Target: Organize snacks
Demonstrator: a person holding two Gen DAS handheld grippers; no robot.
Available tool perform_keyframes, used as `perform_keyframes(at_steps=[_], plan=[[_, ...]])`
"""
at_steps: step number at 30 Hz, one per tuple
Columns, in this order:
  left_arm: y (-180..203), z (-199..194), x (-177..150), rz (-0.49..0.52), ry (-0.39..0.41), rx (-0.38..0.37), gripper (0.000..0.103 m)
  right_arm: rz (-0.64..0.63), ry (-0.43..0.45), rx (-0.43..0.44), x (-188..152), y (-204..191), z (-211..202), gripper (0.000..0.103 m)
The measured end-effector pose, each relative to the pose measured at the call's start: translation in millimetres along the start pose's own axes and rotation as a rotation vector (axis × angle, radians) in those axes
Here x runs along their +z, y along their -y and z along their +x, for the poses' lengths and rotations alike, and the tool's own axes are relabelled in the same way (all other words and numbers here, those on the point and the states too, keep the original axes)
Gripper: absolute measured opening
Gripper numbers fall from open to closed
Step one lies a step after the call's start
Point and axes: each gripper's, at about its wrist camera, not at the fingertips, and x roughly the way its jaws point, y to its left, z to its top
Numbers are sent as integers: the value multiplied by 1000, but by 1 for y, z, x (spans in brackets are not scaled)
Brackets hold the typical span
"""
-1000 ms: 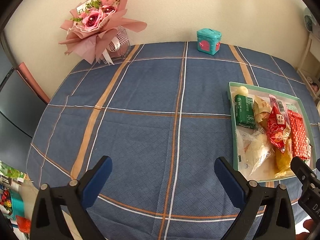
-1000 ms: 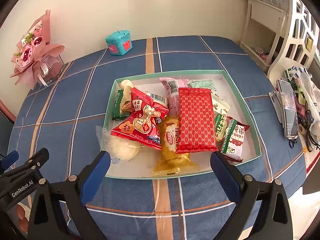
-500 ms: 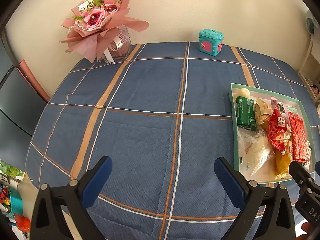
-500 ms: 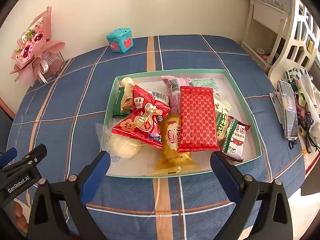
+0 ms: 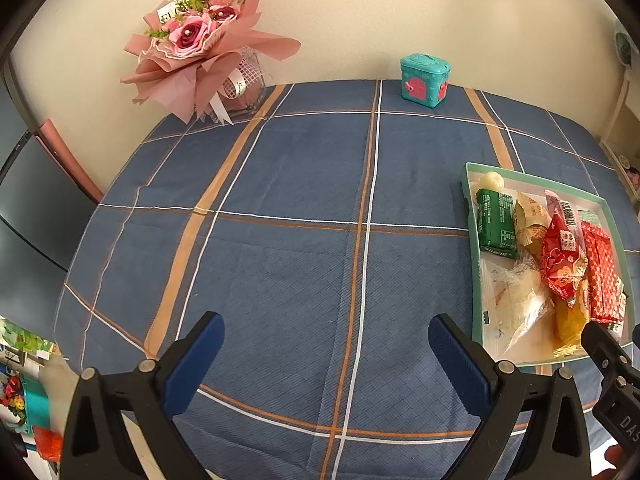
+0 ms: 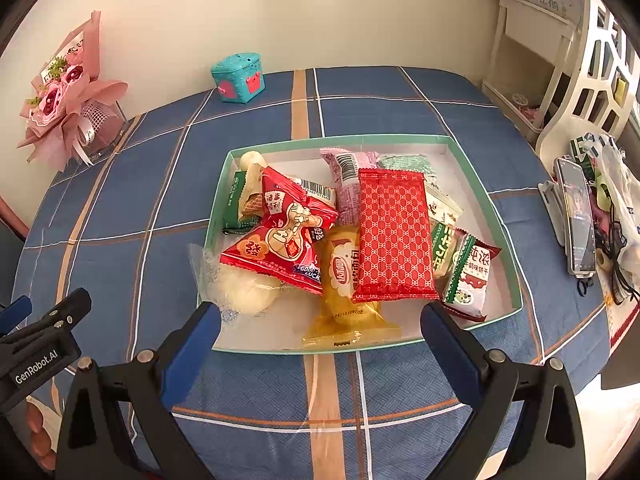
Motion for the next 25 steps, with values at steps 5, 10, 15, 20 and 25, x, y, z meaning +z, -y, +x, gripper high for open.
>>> perform_keyframes(at_steps=[5, 10, 15, 20, 25], plan=[[0, 1, 0, 0, -4, 4, 103, -2, -3, -1, 0, 0, 0, 100], [-1, 1, 0, 0, -6, 7, 103, -1, -3, -2, 0, 0, 0, 100], [-2, 2, 0, -1, -10, 12, 103, -1, -6, -5, -1, 0, 1, 100], [-4, -1, -1, -13, 9, -2, 103, 0, -6, -4, -1, 0, 1, 100], [-5, -1, 0, -26, 7, -23, 103, -1, -5, -4, 0, 0, 1, 100]])
